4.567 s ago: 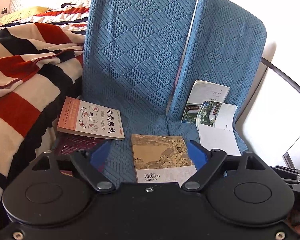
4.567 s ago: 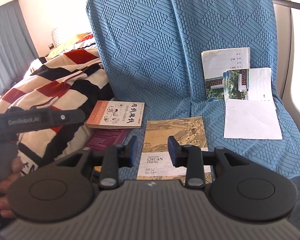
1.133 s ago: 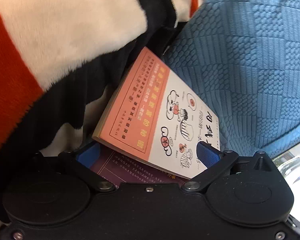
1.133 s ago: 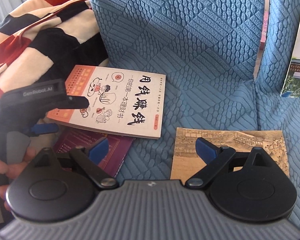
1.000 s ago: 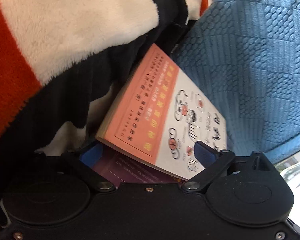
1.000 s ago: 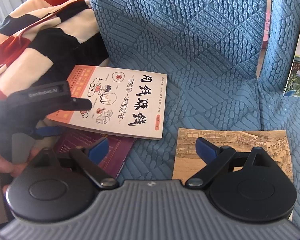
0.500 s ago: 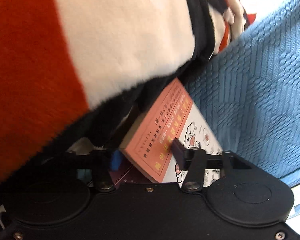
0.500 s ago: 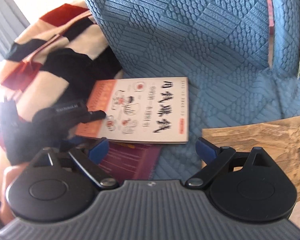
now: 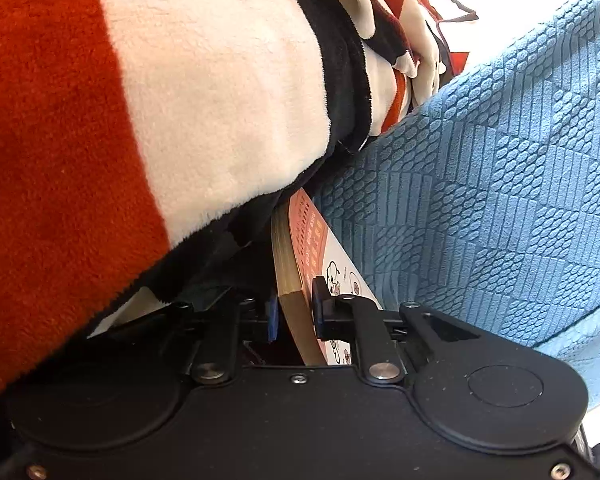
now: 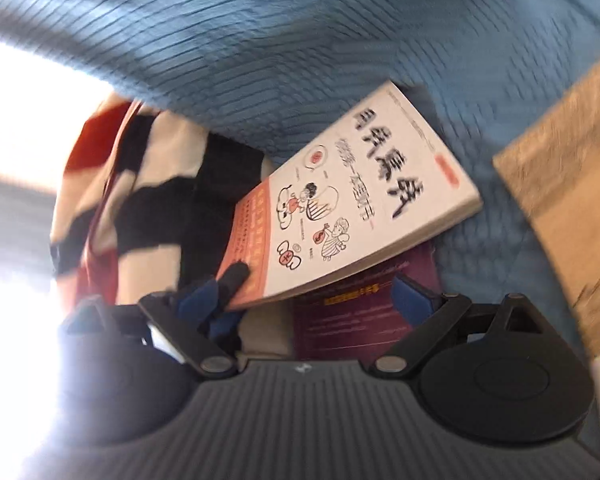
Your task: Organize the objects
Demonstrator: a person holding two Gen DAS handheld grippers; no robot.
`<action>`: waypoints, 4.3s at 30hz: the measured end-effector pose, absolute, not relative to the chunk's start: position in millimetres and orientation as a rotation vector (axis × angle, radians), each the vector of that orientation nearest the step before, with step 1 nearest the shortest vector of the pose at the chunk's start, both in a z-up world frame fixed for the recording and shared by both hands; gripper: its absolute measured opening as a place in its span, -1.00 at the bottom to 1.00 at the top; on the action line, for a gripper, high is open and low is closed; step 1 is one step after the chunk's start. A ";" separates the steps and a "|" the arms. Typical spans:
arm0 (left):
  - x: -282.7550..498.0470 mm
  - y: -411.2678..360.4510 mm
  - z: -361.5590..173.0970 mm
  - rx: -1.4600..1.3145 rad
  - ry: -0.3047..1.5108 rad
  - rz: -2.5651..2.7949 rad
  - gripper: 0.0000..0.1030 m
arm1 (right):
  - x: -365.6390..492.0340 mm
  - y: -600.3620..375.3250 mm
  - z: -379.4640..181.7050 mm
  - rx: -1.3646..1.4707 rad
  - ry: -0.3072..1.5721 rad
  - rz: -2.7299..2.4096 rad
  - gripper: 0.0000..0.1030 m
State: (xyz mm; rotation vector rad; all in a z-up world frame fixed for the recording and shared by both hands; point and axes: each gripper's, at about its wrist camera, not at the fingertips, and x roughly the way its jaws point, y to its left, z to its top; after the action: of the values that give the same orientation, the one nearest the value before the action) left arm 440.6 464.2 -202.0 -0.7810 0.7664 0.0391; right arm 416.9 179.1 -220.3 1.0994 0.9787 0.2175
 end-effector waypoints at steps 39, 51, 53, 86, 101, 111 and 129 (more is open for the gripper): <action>442.9 467.6 -220.9 -0.976 0.892 -0.136 0.17 | 436.6 170.8 -231.5 1.325 0.987 0.109 -0.67; 451.6 460.6 -224.4 -0.933 0.905 -0.119 0.27 | 436.2 146.8 -207.7 1.171 0.988 0.145 -0.69; 454.0 456.8 -225.7 -0.931 0.916 -0.146 0.23 | 434.3 143.5 -206.4 1.156 0.994 0.151 -0.69; 464.4 435.5 -243.7 -1.066 0.989 -0.296 0.17 | 411.7 133.3 -212.2 1.195 0.971 0.146 -0.64; 496.5 422.3 -274.3 -1.396 1.058 -0.378 0.42 | 414.2 89.1 -182.7 1.133 0.978 0.184 -0.64; 521.7 382.6 -280.6 -1.230 1.196 -0.485 -0.03 | 403.1 51.5 -178.7 1.093 0.960 0.152 -0.66; 498.6 356.4 -232.6 -0.956 1.117 -0.507 -0.41 | 380.6 25.4 -173.1 0.945 0.907 0.156 -0.58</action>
State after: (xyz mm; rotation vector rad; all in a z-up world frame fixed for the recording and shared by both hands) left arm 498.6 356.4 -232.6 -0.9565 1.1165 -0.5073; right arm 380.6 25.4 -173.1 0.9448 0.9072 0.1561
